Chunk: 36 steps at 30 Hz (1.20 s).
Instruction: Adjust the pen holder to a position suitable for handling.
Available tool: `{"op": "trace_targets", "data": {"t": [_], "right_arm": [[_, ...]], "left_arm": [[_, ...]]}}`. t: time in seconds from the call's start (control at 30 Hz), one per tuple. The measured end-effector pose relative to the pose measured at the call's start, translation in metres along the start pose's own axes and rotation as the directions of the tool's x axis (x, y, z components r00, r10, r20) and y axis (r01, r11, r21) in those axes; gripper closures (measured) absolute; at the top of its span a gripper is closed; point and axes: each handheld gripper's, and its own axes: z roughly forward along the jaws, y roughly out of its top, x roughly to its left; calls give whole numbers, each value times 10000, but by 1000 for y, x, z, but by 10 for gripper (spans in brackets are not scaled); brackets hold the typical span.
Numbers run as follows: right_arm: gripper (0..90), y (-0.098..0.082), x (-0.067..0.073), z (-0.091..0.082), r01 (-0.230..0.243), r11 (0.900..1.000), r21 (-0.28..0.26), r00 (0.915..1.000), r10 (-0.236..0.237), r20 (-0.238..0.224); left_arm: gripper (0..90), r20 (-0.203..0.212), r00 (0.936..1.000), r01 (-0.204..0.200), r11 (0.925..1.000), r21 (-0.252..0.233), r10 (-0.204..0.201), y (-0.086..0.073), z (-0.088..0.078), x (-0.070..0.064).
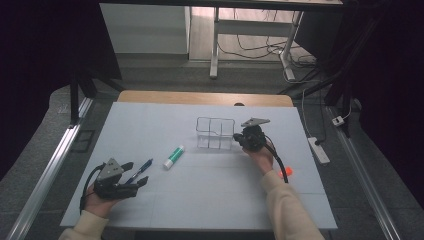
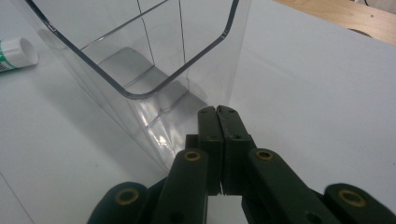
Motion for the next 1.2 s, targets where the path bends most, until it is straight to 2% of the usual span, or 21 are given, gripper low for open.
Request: {"op": "trace_targets", "data": {"t": [0.67,0.73,0.8,0.97,1.0,1.07,1.2], "right_arm": [[882,7,2,9,107,9998,-178,9999,-109,-124],[886,6,2,8,190,9996,-198,9998,-190,32],[889,6,2,4,182,9993,-328,9997,-178,145],[880,-1,-1,-18,295,9982,-519,9996,-296,-13],[880,-1,-1,-18,295,9982,-519,9996,-296,-13],[798,-8,-1,-33,389,9957,-840,9991,-399,-103],[693,-15,1,-46,730,9927,-959,9973,-736,-22]], "left_arm": [[230,-55,10000,2,10000,23,-2,0,0,0],[230,-56,10000,13,10000,0,-13,0,-1,0],[230,-63,10000,22,10000,1,-22,0,-1,1],[229,-30,9999,108,9999,47,-107,-1,0,3],[229,-13,9999,122,9999,72,-122,-1,0,3],[229,7,9999,106,9999,109,-106,-1,1,3],[228,-15,9999,120,9999,97,-120,-1,1,3]]}}
